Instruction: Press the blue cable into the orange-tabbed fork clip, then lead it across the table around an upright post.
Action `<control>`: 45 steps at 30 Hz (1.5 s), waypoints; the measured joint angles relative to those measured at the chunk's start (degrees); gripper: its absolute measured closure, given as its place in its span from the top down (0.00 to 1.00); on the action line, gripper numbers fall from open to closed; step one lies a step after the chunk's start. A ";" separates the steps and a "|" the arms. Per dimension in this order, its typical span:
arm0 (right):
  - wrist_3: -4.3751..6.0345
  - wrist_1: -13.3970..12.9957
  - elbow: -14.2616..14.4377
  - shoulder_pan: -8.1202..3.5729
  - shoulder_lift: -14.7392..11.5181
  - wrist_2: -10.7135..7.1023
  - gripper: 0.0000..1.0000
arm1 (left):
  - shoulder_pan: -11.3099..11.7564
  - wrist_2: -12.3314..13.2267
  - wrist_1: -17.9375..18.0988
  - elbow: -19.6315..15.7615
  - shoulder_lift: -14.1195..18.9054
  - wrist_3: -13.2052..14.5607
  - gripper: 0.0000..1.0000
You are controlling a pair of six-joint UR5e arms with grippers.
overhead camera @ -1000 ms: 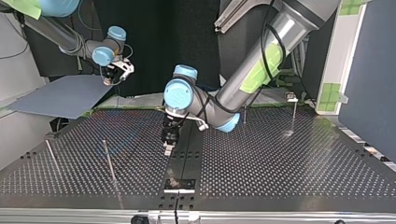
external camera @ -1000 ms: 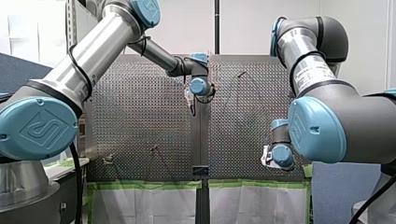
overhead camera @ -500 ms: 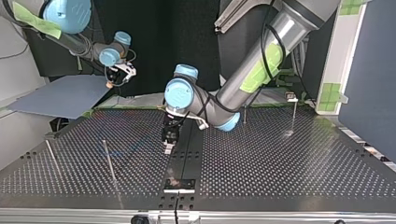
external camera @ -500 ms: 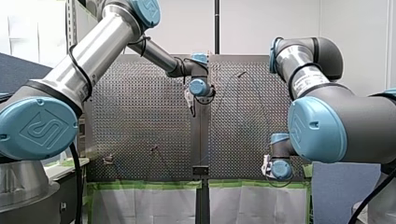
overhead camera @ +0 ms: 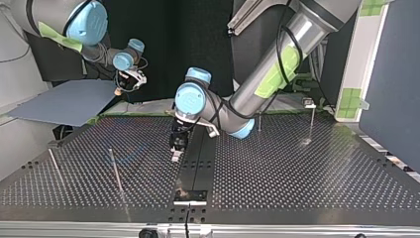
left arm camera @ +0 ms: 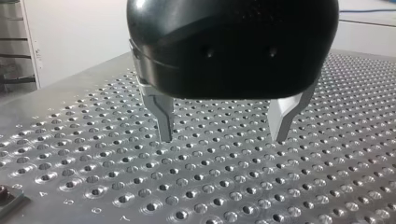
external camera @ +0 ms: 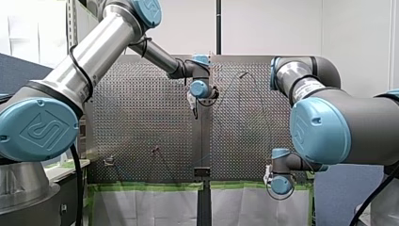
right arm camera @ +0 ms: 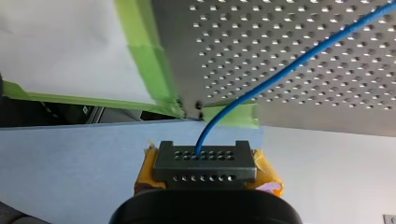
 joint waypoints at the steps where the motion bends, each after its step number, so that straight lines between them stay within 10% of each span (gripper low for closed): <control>1: -0.08 -0.50 -0.03 0.02 0.49 0.00 0.00 | -0.01 0.10 -0.05 0.00 0.00 -0.03 1.00; 33: -0.76 -15.61 -0.57 0.17 18.52 -0.17 0.00 | -3.36 16.38 1.38 -2.31 0.35 3.10 1.00; 45: -1.19 -15.35 -0.76 0.17 25.25 -0.11 0.00 | -2.57 12.23 1.39 -4.15 3.26 3.55 1.00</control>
